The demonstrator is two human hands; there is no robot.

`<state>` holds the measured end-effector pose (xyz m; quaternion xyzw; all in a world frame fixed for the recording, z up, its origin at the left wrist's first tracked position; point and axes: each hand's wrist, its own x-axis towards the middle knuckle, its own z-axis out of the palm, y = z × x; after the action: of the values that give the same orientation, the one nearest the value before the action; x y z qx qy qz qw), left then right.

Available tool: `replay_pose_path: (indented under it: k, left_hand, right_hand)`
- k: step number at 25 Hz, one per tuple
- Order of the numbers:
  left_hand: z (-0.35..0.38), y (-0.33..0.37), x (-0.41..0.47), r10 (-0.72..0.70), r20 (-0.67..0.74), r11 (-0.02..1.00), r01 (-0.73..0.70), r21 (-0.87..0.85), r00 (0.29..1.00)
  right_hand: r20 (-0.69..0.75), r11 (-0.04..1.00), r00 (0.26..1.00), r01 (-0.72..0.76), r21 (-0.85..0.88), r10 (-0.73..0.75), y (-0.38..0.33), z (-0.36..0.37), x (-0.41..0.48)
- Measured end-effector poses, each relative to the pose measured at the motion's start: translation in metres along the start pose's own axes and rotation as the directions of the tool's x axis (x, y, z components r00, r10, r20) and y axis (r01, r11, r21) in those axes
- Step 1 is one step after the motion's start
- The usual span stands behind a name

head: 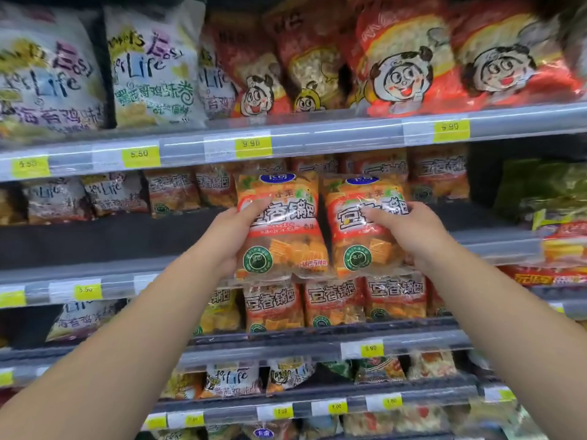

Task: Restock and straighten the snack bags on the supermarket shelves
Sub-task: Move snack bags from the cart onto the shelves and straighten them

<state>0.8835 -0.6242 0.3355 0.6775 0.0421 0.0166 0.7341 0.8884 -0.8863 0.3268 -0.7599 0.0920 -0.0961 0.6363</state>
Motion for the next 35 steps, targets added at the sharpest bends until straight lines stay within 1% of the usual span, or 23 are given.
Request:
replay_pose_path:
  k: [4, 6, 9, 12, 14, 18, 20, 22, 25, 31, 33, 35]
  left_hand:
    - [-0.008, 0.008, 0.026, -0.066, -0.056, 0.998, 0.066, -0.003, 0.996]
    - [-0.010, 0.010, 0.039, -0.076, -0.077, 0.997, 0.077, -0.001, 0.994]
    - [-0.008, 0.013, 0.059, -0.105, -0.056, 0.994, 0.105, -0.002, 0.993]
    - [-0.009, 0.011, 0.080, -0.118, -0.089, 0.985, 0.128, 0.115, 0.989]
    - [-0.012, 0.008, 0.091, -0.110, -0.077, 0.981, 0.120, 0.151, 0.991]
    - [-0.028, 0.005, 0.115, -0.062, -0.040, 0.985, 0.068, 0.158, 0.997]
    - [-0.034, 0.004, 0.126, -0.030, -0.040, 0.988, 0.036, 0.151, 0.999]
    - [-0.036, 0.002, 0.135, 0.012, -0.053, 0.992, -0.005, 0.127, 0.999]
    - [-0.036, 0.000, 0.141, 0.041, -0.080, 0.993, -0.032, 0.112, 0.996]
    - [-0.039, -0.009, 0.151, 0.074, -0.009, 0.994, -0.073, 0.081, 0.997]
    - [-0.040, -0.010, 0.154, 0.100, -0.008, 0.993, -0.099, 0.068, 0.995]
    - [-0.045, -0.008, 0.159, 0.100, 0.022, 0.994, -0.101, 0.033, 0.995]
  right_hand:
    - [0.043, 0.999, 0.999, -0.027, -0.046, 0.029, -0.011, 0.013, 0.036]
    - [0.048, 0.997, 0.998, -0.034, -0.067, 0.037, -0.017, 0.020, 0.046]
    - [0.062, 0.995, 0.994, -0.087, -0.050, 0.090, -0.021, 0.035, 0.064]
    - [0.061, 0.991, 0.990, -0.128, -0.031, 0.130, -0.018, 0.049, 0.079]
    - [0.043, 0.994, 0.993, -0.108, -0.016, 0.109, -0.014, 0.054, 0.087]
    - [-0.010, 0.998, 0.998, -0.063, 0.007, 0.063, -0.009, 0.070, 0.100]
    - [-0.029, 1.000, 1.000, -0.005, 0.020, 0.006, -0.007, 0.079, 0.102]
    - [-0.024, 0.997, 0.998, 0.060, 0.045, -0.059, -0.005, 0.083, 0.107]
    - [-0.010, 0.994, 0.994, 0.110, 0.020, -0.110, 0.000, 0.085, 0.116]
    - [0.019, 0.988, 0.991, 0.133, 0.081, -0.135, 0.000, 0.087, 0.125]
    - [0.029, 0.986, 0.988, 0.148, 0.073, -0.150, 0.000, 0.086, 0.133]
    - [0.034, 0.980, 0.981, 0.191, 0.060, -0.193, -0.001, 0.088, 0.138]
